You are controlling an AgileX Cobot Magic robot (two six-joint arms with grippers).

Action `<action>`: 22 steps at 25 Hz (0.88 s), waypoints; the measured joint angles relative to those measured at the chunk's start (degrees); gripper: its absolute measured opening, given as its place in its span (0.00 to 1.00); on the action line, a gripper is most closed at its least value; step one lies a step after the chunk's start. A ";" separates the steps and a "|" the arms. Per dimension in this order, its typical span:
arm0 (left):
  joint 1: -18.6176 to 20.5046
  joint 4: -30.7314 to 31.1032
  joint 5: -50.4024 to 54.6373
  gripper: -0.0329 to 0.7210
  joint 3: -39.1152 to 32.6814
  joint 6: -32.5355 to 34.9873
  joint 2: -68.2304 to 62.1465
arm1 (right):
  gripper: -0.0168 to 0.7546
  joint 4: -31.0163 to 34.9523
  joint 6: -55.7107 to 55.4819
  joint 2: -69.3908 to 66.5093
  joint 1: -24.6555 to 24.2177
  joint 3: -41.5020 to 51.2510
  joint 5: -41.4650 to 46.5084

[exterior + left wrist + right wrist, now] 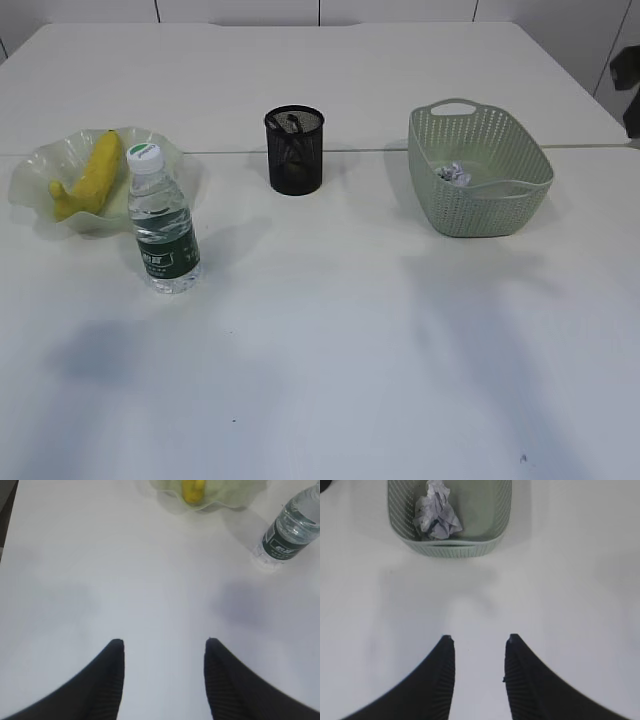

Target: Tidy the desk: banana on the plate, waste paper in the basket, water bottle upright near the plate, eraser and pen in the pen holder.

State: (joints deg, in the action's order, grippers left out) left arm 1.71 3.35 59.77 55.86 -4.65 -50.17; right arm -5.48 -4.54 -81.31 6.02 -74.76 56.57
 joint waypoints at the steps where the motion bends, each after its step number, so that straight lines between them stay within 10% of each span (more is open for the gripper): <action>1: 0.00 -0.01 1.08 0.52 0.00 -0.61 0.97 | 0.35 0.00 0.40 2.06 0.00 1.93 -0.28; 22: 0.04 3.48 8.82 0.62 -0.93 -2.66 25.11 | 0.35 1.69 1.11 42.64 0.00 16.41 13.54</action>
State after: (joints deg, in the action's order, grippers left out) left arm 1.75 6.82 68.59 54.93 -7.31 -25.06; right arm -3.79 -3.43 -38.67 6.02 -58.35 70.11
